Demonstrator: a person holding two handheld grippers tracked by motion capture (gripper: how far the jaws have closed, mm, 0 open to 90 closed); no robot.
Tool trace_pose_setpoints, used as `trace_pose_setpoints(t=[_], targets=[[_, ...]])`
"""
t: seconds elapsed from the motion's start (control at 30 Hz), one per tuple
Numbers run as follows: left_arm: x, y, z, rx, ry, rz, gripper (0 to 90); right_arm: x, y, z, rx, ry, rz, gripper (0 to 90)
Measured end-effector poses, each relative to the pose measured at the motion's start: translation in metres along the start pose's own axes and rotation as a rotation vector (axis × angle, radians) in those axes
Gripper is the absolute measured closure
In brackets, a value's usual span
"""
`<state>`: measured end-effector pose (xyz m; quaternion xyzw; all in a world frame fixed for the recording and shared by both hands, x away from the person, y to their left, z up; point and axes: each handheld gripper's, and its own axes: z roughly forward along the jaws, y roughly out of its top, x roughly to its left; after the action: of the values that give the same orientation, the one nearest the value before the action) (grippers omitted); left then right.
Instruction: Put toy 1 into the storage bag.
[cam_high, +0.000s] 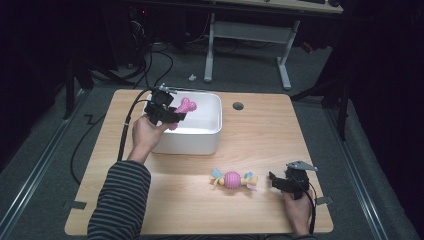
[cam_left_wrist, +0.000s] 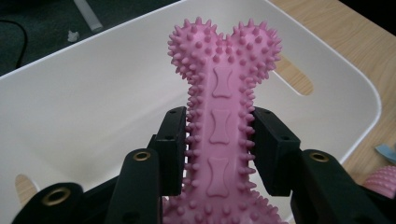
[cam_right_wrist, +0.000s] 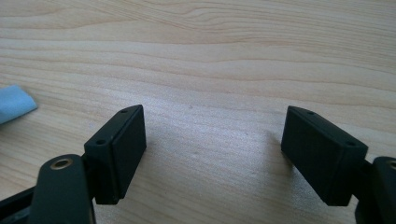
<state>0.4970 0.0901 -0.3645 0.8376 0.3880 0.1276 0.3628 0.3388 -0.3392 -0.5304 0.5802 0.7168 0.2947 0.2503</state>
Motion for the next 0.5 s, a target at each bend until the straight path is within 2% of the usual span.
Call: trace_pose_setpoints(t=[0.13, 0.23, 0.5], targets=[[0.002, -0.004, 0.003, 0.005, 0.010, -0.005, 58.5, 0.000, 0.000, 0.000, 0.001, 0.001, 0.001, 21.8], [0.001, -0.005, 0.007, 0.020, 0.025, 0.007, 58.3, 0.000, 0.000, 0.000, 0.001, 0.001, 0.001, 21.8], [-0.002, -0.005, 0.013, 0.036, 0.029, 0.019, 58.1, 0.000, 0.000, 0.000, 0.001, 0.000, 0.001, 21.9]])
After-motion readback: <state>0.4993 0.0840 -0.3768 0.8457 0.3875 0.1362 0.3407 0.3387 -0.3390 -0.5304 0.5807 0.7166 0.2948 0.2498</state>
